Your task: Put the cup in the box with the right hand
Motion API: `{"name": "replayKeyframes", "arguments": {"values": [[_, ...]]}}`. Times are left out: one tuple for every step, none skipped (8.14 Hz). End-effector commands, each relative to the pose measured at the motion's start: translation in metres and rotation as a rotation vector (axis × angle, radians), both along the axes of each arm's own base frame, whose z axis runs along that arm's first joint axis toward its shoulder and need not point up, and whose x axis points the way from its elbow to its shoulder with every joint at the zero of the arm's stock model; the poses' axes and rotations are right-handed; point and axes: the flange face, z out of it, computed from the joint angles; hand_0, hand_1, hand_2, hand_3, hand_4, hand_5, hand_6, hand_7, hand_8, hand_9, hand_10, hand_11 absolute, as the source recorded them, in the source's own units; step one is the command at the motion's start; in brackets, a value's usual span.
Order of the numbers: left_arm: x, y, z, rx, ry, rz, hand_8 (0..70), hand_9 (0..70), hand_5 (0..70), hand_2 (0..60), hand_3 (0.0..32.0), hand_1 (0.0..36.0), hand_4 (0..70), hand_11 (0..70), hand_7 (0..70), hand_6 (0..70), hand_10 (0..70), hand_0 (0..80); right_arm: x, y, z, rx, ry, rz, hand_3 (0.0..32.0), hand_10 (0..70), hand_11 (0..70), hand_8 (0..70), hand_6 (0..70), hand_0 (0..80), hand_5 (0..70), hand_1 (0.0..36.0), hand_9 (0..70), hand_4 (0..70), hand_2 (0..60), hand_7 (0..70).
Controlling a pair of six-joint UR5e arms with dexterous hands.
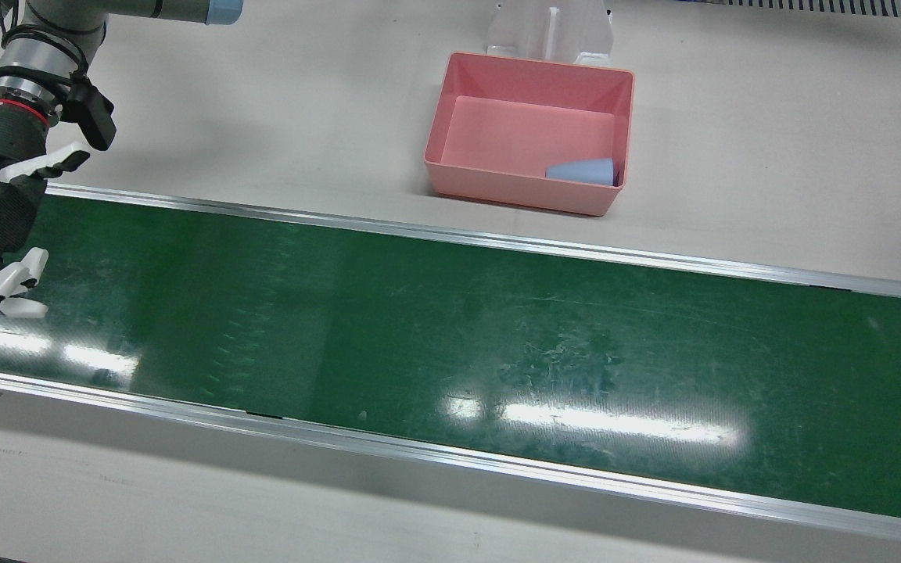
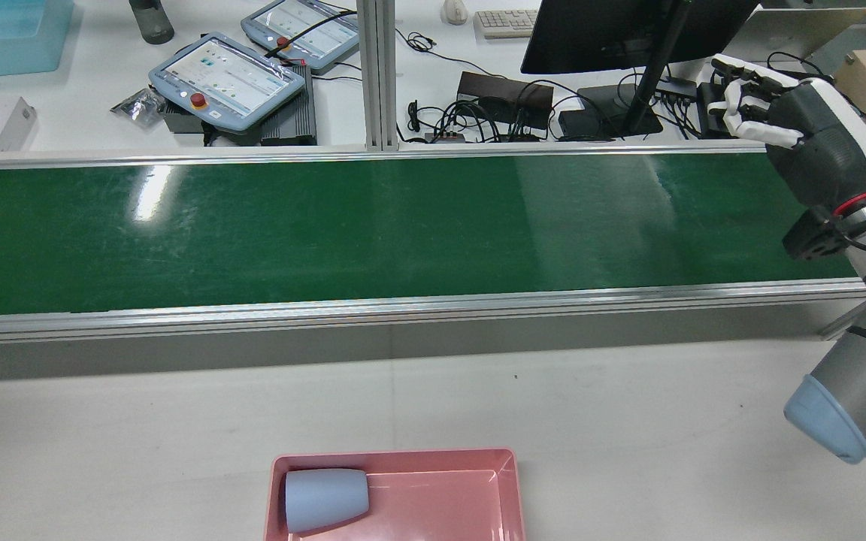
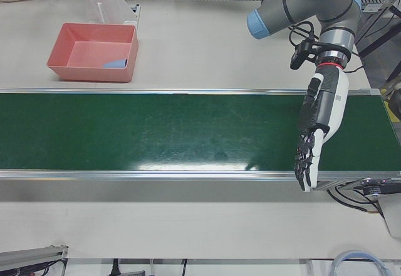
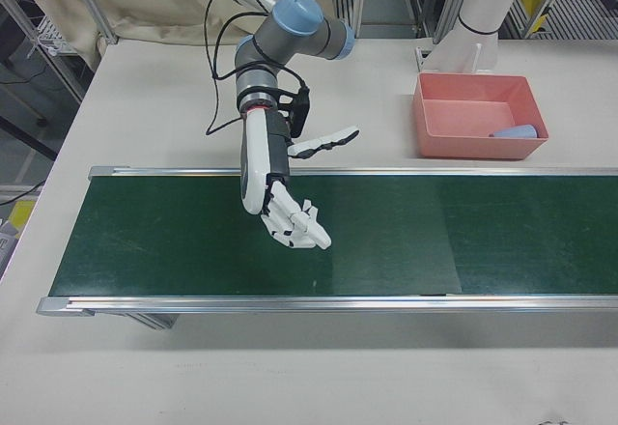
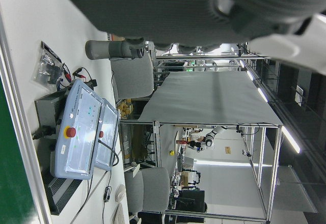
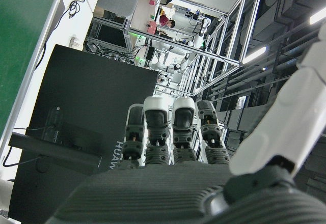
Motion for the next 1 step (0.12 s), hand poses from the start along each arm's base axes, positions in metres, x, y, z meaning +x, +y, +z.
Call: {"name": "replayKeyframes", "arguments": {"values": [[0.0001,0.0001,-0.0001,0.0,0.0,0.001,0.0,0.0,0.0,0.0,0.0,0.0,0.0,0.0,0.0,0.0,0.0,0.0,0.0006,-0.002,0.0132,-0.024,0.014,0.001,0.0,0.0,0.0,0.0,3.0,41.9,1.9,9.5,0.9,0.0,3.4,11.4]]}}
